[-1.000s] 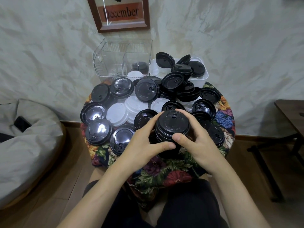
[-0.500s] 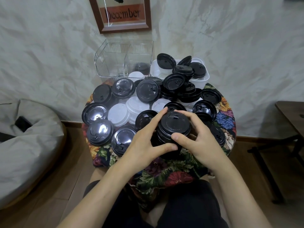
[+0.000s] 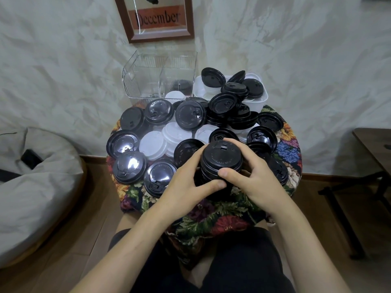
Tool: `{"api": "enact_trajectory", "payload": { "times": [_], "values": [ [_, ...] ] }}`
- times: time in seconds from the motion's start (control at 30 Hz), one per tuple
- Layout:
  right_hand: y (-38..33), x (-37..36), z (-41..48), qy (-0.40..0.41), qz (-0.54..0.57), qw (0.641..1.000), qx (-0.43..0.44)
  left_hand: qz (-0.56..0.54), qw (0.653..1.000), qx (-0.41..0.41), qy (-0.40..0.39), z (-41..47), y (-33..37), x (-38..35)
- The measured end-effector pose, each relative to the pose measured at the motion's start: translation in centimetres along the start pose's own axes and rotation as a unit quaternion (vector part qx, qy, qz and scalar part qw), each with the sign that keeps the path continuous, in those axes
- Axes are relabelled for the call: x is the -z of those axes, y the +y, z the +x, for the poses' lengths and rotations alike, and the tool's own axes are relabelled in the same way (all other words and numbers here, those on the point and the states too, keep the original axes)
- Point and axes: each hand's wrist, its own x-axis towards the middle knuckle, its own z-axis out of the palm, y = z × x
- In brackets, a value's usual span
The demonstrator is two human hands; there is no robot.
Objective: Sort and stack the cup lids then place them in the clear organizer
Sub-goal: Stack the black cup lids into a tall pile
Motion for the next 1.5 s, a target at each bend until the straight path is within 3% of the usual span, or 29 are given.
{"api": "enact_trajectory", "payload": {
  "times": [0.53, 0.77, 1.5],
  "values": [
    [0.1, -2.1, -0.9, 0.082, 0.024, 0.996, 0.004, 0.012, 0.999, 0.002, 0.035, 0.0, -0.3, -0.7],
    [-0.3, -0.5, -0.7, 0.018, 0.037, 0.999, -0.003, 0.005, 1.000, -0.004, 0.023, 0.0, -0.3, -0.4],
    [0.8, -0.5, -0.6, 0.003, 0.052, 0.999, 0.006, -0.100, 0.995, -0.006, 0.000, -0.1, -0.3, -0.6]
  ]
}}
